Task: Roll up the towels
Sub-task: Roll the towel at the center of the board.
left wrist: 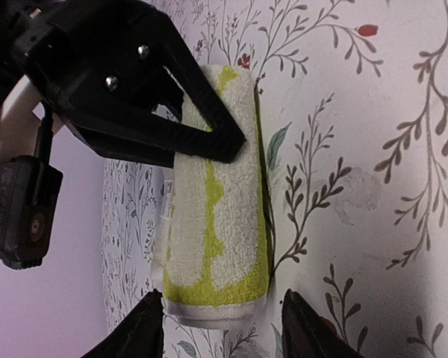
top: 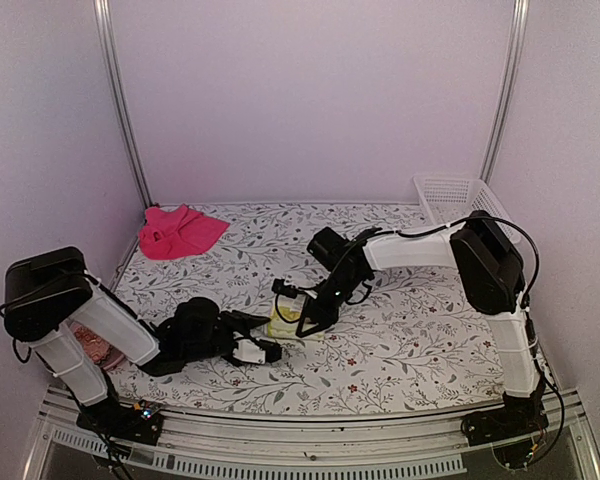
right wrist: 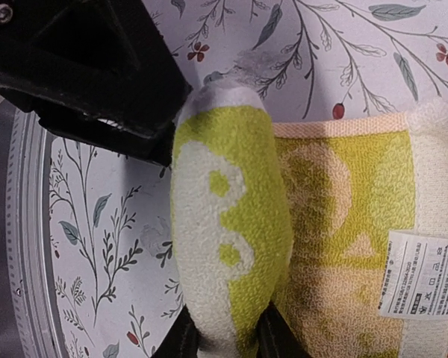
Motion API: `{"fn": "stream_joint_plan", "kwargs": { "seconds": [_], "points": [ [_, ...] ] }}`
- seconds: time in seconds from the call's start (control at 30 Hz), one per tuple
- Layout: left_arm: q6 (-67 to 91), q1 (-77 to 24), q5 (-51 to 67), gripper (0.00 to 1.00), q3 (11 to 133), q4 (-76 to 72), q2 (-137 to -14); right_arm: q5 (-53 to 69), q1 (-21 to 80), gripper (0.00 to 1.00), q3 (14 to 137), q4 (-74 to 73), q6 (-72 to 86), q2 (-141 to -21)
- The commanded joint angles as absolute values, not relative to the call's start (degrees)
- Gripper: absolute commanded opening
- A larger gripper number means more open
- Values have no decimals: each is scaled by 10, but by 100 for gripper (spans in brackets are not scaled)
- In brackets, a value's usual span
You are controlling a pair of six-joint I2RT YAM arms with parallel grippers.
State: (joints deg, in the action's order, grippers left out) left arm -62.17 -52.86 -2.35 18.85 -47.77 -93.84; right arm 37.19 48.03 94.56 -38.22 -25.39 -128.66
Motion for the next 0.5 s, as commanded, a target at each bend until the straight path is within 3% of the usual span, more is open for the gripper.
{"fn": "stream_joint_plan", "kwargs": {
  "seconds": [0.0, 0.47],
  "points": [
    [-612, -543, -58, 55, 222, -523, -958, 387, 482, 25, 945, -435, -252, -1316],
    [-604, -549, -5, 54, 239, -408, -960, 382, 476, 26, 942, -434, -253, -1322]
  ]
}}
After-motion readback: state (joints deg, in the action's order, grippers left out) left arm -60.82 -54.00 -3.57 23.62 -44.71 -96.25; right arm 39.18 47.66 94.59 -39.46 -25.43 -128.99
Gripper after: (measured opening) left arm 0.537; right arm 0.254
